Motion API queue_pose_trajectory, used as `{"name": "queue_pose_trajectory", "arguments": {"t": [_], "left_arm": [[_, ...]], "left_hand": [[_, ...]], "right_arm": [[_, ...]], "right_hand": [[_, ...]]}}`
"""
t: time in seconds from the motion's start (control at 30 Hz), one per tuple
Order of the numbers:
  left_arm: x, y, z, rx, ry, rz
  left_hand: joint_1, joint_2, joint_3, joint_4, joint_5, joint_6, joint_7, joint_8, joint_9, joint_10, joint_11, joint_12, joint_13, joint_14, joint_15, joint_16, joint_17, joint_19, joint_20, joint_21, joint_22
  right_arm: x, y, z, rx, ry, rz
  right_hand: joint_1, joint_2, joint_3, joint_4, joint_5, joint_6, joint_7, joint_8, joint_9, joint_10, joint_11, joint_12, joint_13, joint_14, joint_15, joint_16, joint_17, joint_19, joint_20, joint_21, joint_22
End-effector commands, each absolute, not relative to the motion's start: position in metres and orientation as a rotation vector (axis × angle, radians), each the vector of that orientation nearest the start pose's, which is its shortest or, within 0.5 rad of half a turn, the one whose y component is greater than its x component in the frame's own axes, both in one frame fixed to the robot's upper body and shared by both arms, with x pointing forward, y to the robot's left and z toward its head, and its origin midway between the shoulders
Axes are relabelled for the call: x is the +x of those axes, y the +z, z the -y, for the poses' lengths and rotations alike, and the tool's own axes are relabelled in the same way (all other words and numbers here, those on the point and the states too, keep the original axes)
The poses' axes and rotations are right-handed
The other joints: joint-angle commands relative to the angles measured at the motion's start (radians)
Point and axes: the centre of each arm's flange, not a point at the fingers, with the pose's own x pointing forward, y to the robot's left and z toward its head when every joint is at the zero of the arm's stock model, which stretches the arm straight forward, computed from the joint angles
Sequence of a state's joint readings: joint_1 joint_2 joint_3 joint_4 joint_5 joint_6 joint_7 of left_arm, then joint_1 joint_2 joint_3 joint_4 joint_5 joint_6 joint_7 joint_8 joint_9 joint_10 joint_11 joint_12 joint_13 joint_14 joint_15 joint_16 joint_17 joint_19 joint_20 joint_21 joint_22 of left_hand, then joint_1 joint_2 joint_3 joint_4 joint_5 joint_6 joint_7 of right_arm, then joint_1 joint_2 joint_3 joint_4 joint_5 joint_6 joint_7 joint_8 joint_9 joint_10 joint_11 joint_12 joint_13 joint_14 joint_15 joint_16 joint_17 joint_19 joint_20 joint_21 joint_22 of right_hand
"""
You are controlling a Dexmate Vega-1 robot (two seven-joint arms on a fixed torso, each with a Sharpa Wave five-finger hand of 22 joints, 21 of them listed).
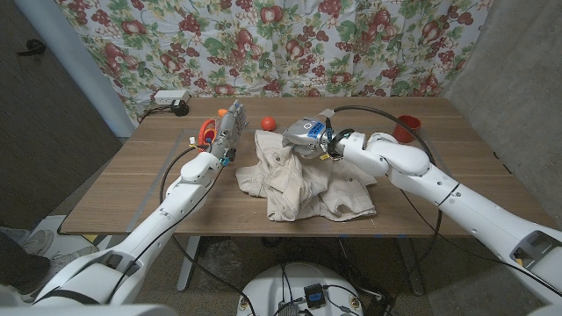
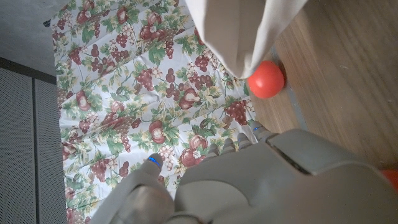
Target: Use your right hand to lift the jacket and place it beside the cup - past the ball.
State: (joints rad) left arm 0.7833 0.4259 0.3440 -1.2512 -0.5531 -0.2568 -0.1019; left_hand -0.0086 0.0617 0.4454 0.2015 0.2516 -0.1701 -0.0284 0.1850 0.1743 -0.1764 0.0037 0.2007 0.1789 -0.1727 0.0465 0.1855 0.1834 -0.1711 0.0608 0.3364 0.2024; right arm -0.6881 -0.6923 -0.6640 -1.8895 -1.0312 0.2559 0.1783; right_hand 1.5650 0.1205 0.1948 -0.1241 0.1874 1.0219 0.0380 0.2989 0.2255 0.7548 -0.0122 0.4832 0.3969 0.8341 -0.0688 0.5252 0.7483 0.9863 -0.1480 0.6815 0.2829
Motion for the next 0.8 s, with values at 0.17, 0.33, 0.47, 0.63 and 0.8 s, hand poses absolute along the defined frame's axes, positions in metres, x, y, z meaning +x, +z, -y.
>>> {"name": "queue_pose_trajectory", "arguments": {"t": [0.17, 0.33, 0.47, 0.63, 0.8], "left_arm": [[0.656, -0.013, -0.266, 0.002, -0.26, 0.609], [0.655, -0.012, -0.267, 0.002, -0.261, 0.61], [0.655, -0.011, -0.267, 0.0, -0.262, 0.612], [0.657, -0.009, -0.266, 0.004, -0.266, 0.611], [0.658, -0.009, -0.265, 0.008, -0.264, 0.61]], "left_hand": [[0.003, 0.125, -0.003, -0.003, 0.005, -0.21, -0.004, 0.0, 0.005, -0.232, 0.005, 0.001, 0.006, -0.236, 0.004, 0.005, 0.003, -0.127, 0.003, 0.0, 0.001], [0.003, 0.125, -0.003, -0.003, 0.005, -0.21, -0.003, 0.0, 0.005, -0.231, 0.006, 0.001, 0.006, -0.235, 0.004, 0.006, 0.003, -0.124, 0.002, 0.0, 0.001], [0.003, 0.125, -0.003, -0.003, 0.005, -0.211, -0.003, 0.0, 0.005, -0.232, 0.006, 0.001, 0.006, -0.235, 0.003, 0.006, 0.003, -0.125, 0.002, 0.0, 0.001], [0.003, 0.125, -0.003, -0.003, 0.006, -0.211, -0.004, 0.0, 0.005, -0.231, 0.006, 0.001, 0.006, -0.235, 0.004, 0.005, 0.003, -0.125, 0.002, 0.0, 0.001], [0.003, 0.125, -0.003, -0.003, 0.006, -0.211, -0.003, 0.0, 0.005, -0.232, 0.006, 0.001, 0.006, -0.235, 0.004, 0.005, 0.003, -0.125, 0.003, -0.001, 0.001]], "right_arm": [[0.512, 0.048, 0.076, -1.938, 0.202, 1.179], [0.508, 0.058, 0.076, -1.931, 0.166, 1.206], [0.505, 0.064, 0.076, -1.93, 0.147, 1.218], [0.504, 0.071, 0.077, -1.924, 0.13, 1.227], [0.503, 0.078, 0.08, -1.908, 0.101, 1.241]], "right_hand": [[0.013, 0.006, 0.018, -0.016, 0.006, 0.055, 0.045, 0.0, 0.001, 0.005, 0.003, 0.008, 0.008, 0.042, -0.138, -0.007, 0.009, -0.009, -0.081, 0.012, -0.001], [0.013, 0.007, 0.017, -0.015, 0.007, 0.052, 0.046, -0.003, 0.002, 0.005, 0.003, 0.008, 0.011, 0.043, -0.14, -0.011, 0.012, -0.011, -0.081, 0.016, -0.003], [0.013, 0.007, 0.016, -0.014, 0.007, 0.055, 0.045, -0.003, 0.002, 0.005, 0.001, 0.008, 0.012, 0.045, -0.139, -0.013, 0.013, -0.013, -0.081, 0.019, -0.004], [0.014, 0.007, 0.015, -0.014, 0.007, 0.055, 0.046, -0.005, 0.002, 0.006, 0.001, 0.008, 0.014, 0.046, -0.139, -0.016, 0.015, -0.014, -0.081, 0.023, -0.006], [0.015, 0.006, 0.014, -0.014, 0.007, 0.056, 0.046, -0.006, 0.002, 0.007, 0.004, 0.009, 0.015, 0.047, -0.139, -0.018, 0.017, -0.015, -0.081, 0.026, -0.007]]}}
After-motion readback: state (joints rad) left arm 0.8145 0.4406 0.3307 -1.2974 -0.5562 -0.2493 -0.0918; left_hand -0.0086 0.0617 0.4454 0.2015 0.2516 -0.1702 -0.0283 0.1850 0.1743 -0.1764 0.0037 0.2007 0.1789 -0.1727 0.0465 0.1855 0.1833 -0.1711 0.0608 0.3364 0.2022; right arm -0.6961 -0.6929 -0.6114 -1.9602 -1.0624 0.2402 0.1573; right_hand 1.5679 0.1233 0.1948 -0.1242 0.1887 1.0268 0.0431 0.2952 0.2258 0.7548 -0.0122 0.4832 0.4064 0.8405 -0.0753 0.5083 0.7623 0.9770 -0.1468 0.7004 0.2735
